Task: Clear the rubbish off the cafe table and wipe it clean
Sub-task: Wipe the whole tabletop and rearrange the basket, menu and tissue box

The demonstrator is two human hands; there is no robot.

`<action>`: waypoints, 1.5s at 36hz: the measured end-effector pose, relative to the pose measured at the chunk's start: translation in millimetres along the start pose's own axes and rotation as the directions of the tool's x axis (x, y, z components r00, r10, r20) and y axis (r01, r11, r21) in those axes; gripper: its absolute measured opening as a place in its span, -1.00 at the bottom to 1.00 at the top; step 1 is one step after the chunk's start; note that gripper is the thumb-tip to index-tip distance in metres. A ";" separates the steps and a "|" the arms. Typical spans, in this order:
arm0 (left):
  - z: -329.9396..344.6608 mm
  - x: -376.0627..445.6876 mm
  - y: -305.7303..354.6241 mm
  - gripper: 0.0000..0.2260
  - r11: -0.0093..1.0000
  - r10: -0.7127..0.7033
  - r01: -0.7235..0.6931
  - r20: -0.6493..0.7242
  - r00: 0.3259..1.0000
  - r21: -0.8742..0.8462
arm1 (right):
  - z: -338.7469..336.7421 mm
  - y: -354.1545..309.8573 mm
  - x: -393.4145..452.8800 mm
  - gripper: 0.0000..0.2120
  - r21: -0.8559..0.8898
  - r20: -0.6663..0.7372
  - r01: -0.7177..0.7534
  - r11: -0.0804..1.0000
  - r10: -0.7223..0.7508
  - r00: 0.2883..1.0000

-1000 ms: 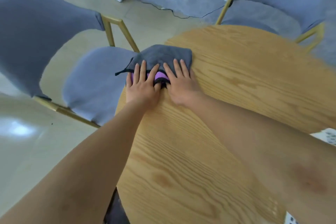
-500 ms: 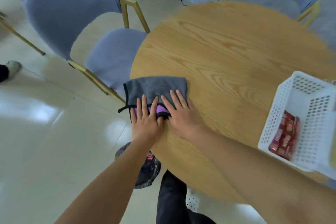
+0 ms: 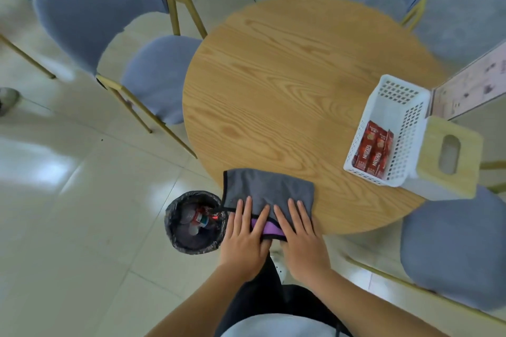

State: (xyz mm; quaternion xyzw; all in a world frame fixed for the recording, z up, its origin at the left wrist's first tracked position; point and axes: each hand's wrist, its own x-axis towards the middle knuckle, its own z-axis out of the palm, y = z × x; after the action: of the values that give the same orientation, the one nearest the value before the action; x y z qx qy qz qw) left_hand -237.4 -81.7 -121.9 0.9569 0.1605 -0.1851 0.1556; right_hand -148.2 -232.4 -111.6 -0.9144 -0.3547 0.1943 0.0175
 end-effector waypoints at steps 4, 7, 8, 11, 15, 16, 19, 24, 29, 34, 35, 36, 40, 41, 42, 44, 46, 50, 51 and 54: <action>-3.0 3.2 -5.5 -0.38 0.999 0.031 -0.031 -0.006 1.000 0.012 | -1.8 0.5 -2.1 -0.30 -0.008 0.006 -0.032 0.999 0.032 0.999; -6.6 12.8 -11.7 -0.36 0.998 0.062 -0.062 -0.002 0.998 0.029 | -3.2 1.8 4.1 -0.27 0.016 -0.003 -0.060 0.998 0.060 0.998; -8.4 16.4 -12.3 -0.36 0.998 0.057 -0.057 -0.001 0.998 0.024 | -3.6 2.6 7.4 -0.25 0.022 -0.010 -0.065 0.998 0.065 0.998; -21.7 36.4 -7.7 -0.37 0.998 0.058 -0.058 0.018 0.998 0.013 | -9.1 9.4 28.4 -0.19 0.059 -0.016 -0.100 0.993 0.101 0.995; -46.3 80.2 -1.2 -0.40 0.999 0.043 -0.043 0.065 0.997 0.005 | -23.6 24.9 76.3 -0.16 0.058 -0.021 -0.114 0.992 0.115 0.993; -52.2 90.6 -0.7 -0.40 0.999 0.034 -0.034 0.059 0.998 0.007 | -28.4 28.9 87.1 -0.16 0.055 -0.026 -0.109 0.993 0.110 0.994; -69.6 138.4 -6.2 -0.40 1.000 0.016 -0.017 0.050 0.999 0.024 | -50.0 42.1 135.6 -0.16 0.042 -0.025 -0.099 0.994 0.100 0.995; -101.9 212.7 -10.9 -0.37 1.000 -0.011 0.010 0.005 1.000 0.028 | -85.9 52.1 213.2 -0.22 0.025 -0.028 -0.121 0.992 0.122 0.992; -129.6 288.5 -24.1 -0.39 0.999 -0.015 0.018 -0.093 0.996 0.027 | -114.5 58.2 285.9 -0.28 0.033 -0.061 -0.167 0.985 0.169 0.984; -171.4 378.8 -44.0 -0.39 0.999 0.003 0.003 -0.151 0.989 0.042 | -149.6 69.7 378.0 -0.33 0.010 -0.091 -0.187 0.982 0.187 0.978; -180.3 400.0 -48.7 -0.39 0.999 0.001 0.006 -0.158 0.987 0.048 | -157.1 72.1 400.7 -0.34 0.011 -0.097 -0.189 0.982 0.189 0.977; -190.1 422.1 -52.9 -0.40 0.999 -0.005 0.013 -0.165 0.986 0.049 | -165.4 75.2 424.3 -0.35 0.007 -0.095 -0.191 0.981 0.191 0.977; -226.6 487.3 -64.5 -0.43 0.999 0.005 0.003 -0.176 0.984 0.044 | -198.3 86.5 491.8 -0.38 -0.012 -0.086 -0.205 0.979 0.204 0.975; -234.2 502.9 -68.3 -0.43 0.999 0.007 0.001 -0.179 0.984 0.042 | -205.4 87.6 508.9 -0.39 -0.018 -0.073 -0.212 0.977 0.210 0.975; -240.8 517.9 -72.2 -0.44 0.999 0.003 0.003 -0.181 0.984 0.036 | -211.8 88.4 525.4 -0.39 -0.020 -0.058 -0.219 0.975 0.218 0.974; -253.5 539.1 -76.5 -0.44 0.999 0.008 -0.002 -0.179 0.984 0.034 | -223.7 88.7 547.8 -0.40 -0.010 -0.049 -0.230 0.973 0.229 0.972; -261.7 555.6 -81.1 -0.45 1.000 0.012 -0.007 -0.179 0.984 0.029 | -228.0 88.2 565.2 -0.43 0.002 -0.068 -0.235 0.972 0.235 0.970; -267.9 564.8 -83.6 -0.46 1.000 0.025 -0.023 -0.175 0.984 0.013 | -223.4 88.0 572.3 -0.43 0.019 -0.120 -0.227 0.974 0.228 0.966; -267.6 563.6 -83.7 -0.46 1.000 0.025 -0.024 -0.167 0.986 0.011 | -221.1 87.7 570.6 -0.43 0.020 -0.122 -0.221 0.975 0.222 0.967; -265.4 553.0 -82.7 -0.45 1.000 0.030 -0.029 -0.133 0.991 0.007 | -216.2 85.4 558.8 -0.43 0.028 -0.107 -0.190 0.981 0.192 0.976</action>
State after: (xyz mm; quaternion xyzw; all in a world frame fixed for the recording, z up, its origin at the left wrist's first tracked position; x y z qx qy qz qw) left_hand 299.8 225.7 -130.8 0.9698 0.1559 -0.1190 0.1448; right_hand 362.0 92.9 -118.0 -0.9533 -0.2620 0.1479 0.0264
